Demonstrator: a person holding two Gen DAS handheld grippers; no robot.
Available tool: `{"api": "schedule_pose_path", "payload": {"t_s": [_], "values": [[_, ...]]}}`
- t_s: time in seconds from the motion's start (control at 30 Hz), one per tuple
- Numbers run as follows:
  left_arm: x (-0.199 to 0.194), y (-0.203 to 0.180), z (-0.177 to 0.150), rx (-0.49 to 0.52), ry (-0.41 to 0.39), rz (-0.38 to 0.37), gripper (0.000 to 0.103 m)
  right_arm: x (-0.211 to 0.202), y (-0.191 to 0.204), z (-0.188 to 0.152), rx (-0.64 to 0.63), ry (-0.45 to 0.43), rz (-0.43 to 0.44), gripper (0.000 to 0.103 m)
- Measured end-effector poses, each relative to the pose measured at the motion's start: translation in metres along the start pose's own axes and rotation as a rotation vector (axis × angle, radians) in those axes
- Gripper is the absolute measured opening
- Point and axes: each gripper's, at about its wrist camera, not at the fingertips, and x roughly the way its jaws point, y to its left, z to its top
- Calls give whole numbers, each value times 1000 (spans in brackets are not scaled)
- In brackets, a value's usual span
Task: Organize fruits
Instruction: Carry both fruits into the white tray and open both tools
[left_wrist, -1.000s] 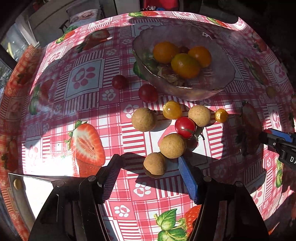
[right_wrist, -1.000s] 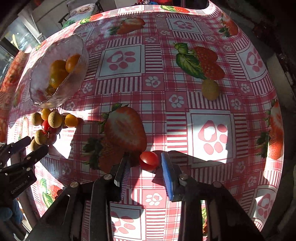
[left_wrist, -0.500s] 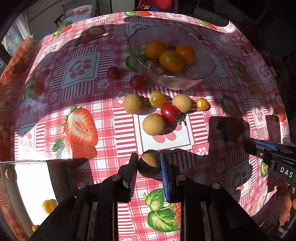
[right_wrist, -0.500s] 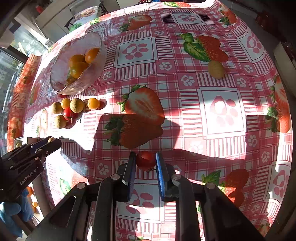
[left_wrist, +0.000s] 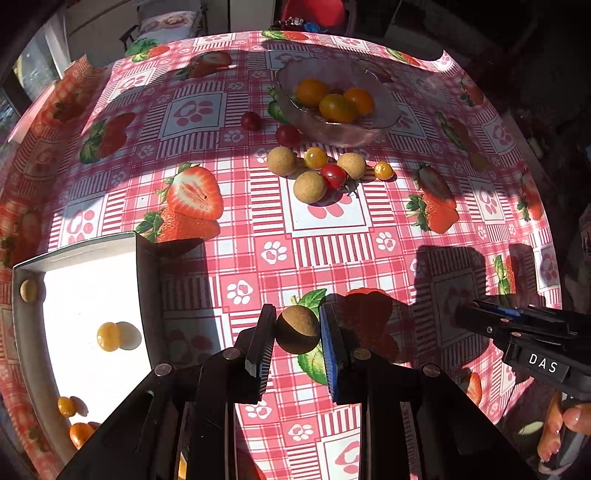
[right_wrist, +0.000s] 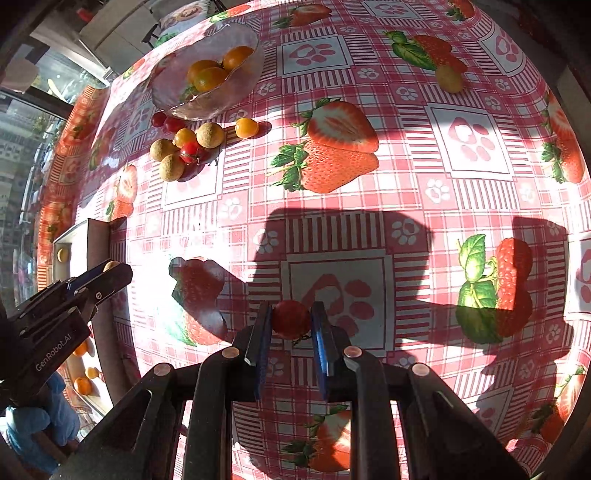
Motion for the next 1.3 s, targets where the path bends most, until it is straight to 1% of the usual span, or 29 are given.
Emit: {"api": "schedule_pose_path", "payload": {"t_s": [0.2,0.33,0.53,0.7,0.9,1.03,1.2,1.3], "values": [[-19,21,-16,-32,-19,7,25,0,36,-5,-45,2,13,23],[-33,43,-29,-62,-32,25,25,0,64,-9,-89,8,24,23],[-52,85,-47,-129,-52,57,25,5,113,-17,-176,23,40,23],[-59,122,-56,-183,-62,95,25,11,162,-17,-255,27,62,23],[-60,165,-59,-238,-67,149,25,24,223,-8,-346,36,94,23],[-53,191,-56,-262,-59,176,25,38,258,0,-382,55,117,23],[-37,210,-49,-258,-36,215,25,62,291,18,-421,74,99,23],[-27,216,-45,-254,-22,225,25,76,301,27,-432,77,73,23]]}}
